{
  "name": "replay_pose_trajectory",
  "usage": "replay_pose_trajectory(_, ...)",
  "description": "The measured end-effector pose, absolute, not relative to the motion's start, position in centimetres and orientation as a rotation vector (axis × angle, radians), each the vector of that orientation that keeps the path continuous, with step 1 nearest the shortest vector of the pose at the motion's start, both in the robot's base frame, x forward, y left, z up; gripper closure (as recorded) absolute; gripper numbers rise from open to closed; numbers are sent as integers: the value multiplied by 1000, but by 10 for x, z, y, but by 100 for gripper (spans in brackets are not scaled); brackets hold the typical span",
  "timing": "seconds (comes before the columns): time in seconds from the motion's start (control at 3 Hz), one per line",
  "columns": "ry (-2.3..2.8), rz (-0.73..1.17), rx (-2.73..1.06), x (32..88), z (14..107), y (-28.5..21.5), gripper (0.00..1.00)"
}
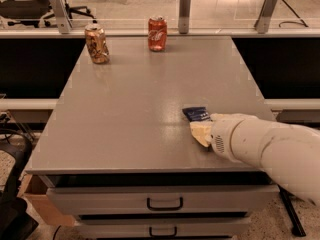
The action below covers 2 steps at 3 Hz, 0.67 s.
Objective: Move rxbar blueberry near coke can
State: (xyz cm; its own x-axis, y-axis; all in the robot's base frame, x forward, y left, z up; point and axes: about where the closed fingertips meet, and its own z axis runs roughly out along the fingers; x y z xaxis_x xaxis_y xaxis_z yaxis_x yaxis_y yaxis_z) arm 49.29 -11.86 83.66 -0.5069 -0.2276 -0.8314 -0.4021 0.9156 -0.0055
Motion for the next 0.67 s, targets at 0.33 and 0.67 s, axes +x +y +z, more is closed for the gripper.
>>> replay_pose_trajectory(0.33, 2070, 165, -486, 517, 876, -134, 100)
replay_pose_trajectory(0.67, 2013, 76, -539, 556, 920, -155, 100)
